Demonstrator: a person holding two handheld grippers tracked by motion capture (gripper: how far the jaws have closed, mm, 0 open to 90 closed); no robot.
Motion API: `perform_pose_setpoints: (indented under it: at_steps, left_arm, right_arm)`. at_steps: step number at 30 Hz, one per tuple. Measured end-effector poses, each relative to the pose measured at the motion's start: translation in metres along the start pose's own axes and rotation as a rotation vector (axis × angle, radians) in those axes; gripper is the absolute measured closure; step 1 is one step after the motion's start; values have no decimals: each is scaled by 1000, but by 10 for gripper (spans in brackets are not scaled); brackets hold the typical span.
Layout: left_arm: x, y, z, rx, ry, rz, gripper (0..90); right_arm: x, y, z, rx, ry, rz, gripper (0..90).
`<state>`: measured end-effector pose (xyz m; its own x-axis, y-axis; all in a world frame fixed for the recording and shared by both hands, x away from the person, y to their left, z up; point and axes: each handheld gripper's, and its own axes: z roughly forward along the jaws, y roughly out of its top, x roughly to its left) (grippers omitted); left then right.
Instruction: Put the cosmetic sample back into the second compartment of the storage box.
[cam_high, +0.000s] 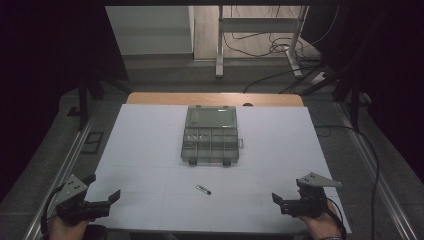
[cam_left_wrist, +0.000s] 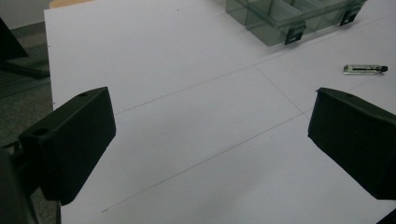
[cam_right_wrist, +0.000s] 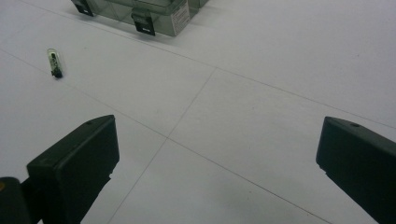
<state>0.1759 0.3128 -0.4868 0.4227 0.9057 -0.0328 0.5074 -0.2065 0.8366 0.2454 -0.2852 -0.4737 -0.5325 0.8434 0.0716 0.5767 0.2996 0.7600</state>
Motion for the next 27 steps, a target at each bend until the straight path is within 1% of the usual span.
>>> perform_pose_setpoints:
  at_steps: [2,7,15,24,26,27]
  left_arm:
    - [0,0,0,5,-3,5,14]
    - [1,0,0,8,-11,0,14]
    - [2,-1,0,10,-10,-11,15]
    - [3,-1,0,10,-23,-15,16]
    - [3,-1,0,9,-26,-12,16]
    - [3,-1,0,9,-27,-11,16]
  right_arm:
    - [-2,0,0,-3,-2,18,0]
    - [-3,0,1,1,-4,30,0]
    - [-1,1,2,3,3,20,0]
    - [-1,2,4,22,14,14,0]
    - [0,3,5,30,21,-3,0]
    - [0,3,5,30,21,-3,0]
